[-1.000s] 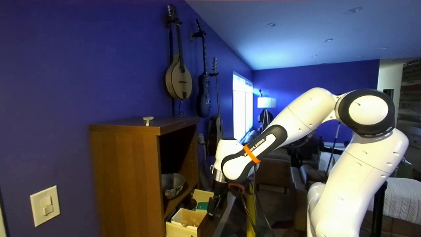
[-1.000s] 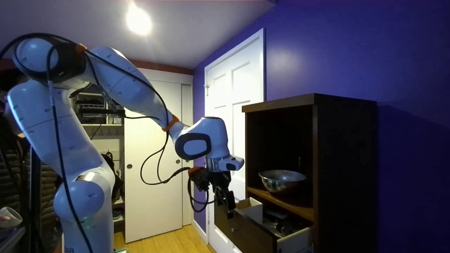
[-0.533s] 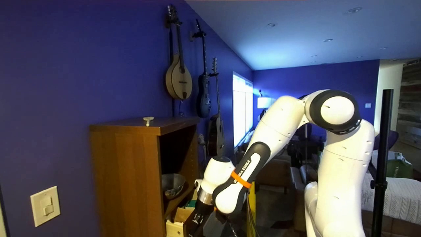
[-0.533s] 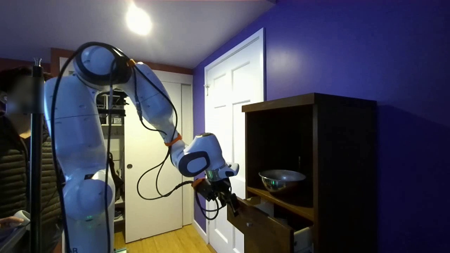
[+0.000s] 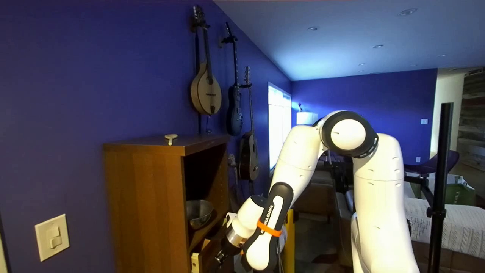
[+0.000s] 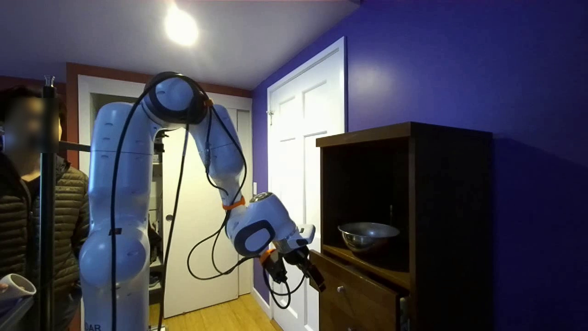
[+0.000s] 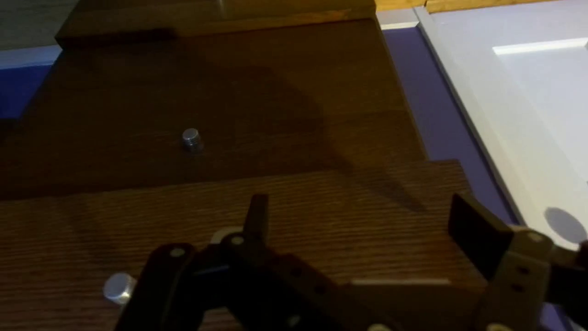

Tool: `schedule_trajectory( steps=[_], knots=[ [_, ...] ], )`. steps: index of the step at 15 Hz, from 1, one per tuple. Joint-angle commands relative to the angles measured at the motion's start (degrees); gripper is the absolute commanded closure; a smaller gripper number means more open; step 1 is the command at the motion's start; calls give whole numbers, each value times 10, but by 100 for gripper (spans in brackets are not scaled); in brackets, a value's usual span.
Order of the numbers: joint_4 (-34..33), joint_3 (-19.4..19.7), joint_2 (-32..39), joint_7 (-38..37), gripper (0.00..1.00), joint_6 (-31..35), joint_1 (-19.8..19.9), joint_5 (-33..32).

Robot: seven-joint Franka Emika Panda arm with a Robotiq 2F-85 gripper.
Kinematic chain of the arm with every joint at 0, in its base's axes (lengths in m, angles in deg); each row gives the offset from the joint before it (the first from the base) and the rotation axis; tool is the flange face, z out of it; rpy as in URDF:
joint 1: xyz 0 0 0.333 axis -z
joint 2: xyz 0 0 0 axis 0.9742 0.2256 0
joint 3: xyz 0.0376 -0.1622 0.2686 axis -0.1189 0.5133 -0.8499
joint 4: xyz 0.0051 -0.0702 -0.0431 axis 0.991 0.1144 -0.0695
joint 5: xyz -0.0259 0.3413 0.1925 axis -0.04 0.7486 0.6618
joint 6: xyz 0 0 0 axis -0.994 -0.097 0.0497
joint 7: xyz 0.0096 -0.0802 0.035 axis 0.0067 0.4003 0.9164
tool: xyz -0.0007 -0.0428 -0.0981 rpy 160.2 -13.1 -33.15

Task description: Push the open drawer until its fully closed

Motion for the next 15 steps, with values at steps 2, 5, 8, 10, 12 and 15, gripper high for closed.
schedule_trajectory(
  steps=[2,5,8,10,12,15],
  knots=[
    [-12,-3,39,0,0,78,-29,76],
    [-6,-2,7,1,0,24,-30,94],
    [-10,-37,-33,-42,0,-127,27,31],
    [-6,-80,-77,4,0,-218,33,85],
    [3,-51,-142,112,0,-305,-26,203],
    [-17,-39,-123,131,0,-320,-39,215]
  ],
)
